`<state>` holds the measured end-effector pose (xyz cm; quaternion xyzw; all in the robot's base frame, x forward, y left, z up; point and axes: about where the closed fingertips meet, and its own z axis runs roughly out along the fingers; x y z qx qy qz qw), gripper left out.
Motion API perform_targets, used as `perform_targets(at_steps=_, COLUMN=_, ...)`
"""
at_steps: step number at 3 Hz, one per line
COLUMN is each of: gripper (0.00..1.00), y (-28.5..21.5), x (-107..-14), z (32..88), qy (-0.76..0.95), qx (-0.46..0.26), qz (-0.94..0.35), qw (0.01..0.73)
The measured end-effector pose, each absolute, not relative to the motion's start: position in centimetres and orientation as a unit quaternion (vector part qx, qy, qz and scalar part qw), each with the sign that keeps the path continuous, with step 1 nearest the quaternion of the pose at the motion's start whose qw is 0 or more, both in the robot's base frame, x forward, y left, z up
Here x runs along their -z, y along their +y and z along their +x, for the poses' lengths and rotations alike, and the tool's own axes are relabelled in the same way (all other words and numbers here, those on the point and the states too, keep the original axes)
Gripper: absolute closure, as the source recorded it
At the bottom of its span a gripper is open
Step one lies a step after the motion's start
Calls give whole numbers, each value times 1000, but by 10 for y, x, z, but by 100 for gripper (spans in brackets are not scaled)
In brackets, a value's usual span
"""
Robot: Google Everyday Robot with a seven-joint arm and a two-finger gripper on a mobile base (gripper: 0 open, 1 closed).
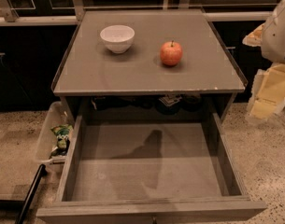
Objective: Place apple into top drawer
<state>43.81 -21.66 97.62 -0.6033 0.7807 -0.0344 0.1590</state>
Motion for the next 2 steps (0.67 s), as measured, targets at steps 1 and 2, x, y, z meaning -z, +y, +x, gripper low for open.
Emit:
perform_targets(at_steps=1, gripper=0, y=-217, x=-976, z=438, qy=781, qx=34, qz=-603, qw=159)
perform_targets(at_steps=2, gripper=0, y=-209, x=-972, z=455, qy=774, qx=27, qz=-606, qw=180)
